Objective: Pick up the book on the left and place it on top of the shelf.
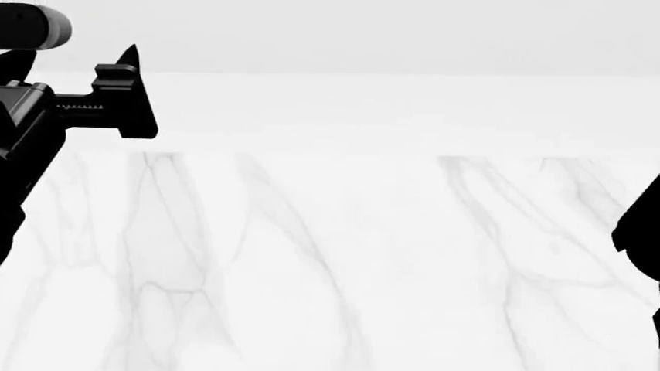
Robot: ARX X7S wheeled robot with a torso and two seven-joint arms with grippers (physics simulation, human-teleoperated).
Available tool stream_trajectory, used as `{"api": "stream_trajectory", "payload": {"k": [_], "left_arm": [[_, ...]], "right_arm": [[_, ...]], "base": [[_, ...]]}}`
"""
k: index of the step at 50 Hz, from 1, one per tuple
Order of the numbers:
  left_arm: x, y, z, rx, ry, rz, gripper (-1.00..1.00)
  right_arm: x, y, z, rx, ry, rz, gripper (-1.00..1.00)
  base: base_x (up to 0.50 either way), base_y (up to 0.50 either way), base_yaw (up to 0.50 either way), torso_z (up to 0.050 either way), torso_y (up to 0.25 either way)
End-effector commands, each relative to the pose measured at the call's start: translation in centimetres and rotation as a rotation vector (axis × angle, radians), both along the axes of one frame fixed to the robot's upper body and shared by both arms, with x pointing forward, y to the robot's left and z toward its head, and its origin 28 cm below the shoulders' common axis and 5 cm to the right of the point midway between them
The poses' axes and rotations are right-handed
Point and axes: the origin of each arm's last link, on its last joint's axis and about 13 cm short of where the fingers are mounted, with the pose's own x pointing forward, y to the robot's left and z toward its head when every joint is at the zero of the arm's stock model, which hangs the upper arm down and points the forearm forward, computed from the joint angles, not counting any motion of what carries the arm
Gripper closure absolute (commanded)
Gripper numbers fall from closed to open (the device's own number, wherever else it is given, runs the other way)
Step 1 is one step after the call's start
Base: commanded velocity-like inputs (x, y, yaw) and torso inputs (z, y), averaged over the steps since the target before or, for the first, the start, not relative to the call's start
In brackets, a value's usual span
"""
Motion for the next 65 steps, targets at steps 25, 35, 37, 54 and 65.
{"api": "stream_trajectory", "payload": {"k": [25, 35, 37, 54, 65], "left_arm": [[0.0, 0.2, -0.2, 0.001, 0.003, 0.007, -1.00], [0.0, 0.1, -0.2, 0.002, 0.003, 0.005, -1.00], [0.0, 0.1, -0.2, 0.002, 0.004, 0.005, -1.00], [0.0, -0.1, -0.3, 0.008, 0.005, 0.001, -1.00], [0.0, -0.3, -0.5, 0.013, 0.009, -0.005, -1.00]], "right_arm": [[0.0, -0.5, -1.7, -0.047, -0.084, -0.009, 1.00], [0.1, -0.3, -1.8, -0.034, -0.076, 0.009, -1.00], [0.2, -0.3, -1.7, -0.040, -0.084, 0.016, -1.00], [0.8, 0.3, -1.5, -0.062, -0.091, 0.066, -1.00], [5.0, 6.2, -0.3, 0.132, -0.200, 0.456, -1.00]], "base": [[0.00, 0.00, 0.00, 0.000, 0.000], [0.00, 0.00, 0.00, 0.000, 0.000], [0.00, 0.00, 0.00, 0.000, 0.000], [0.00, 0.00, 0.00, 0.001, 0.001], [0.00, 0.00, 0.00, 0.000, 0.000]]}}
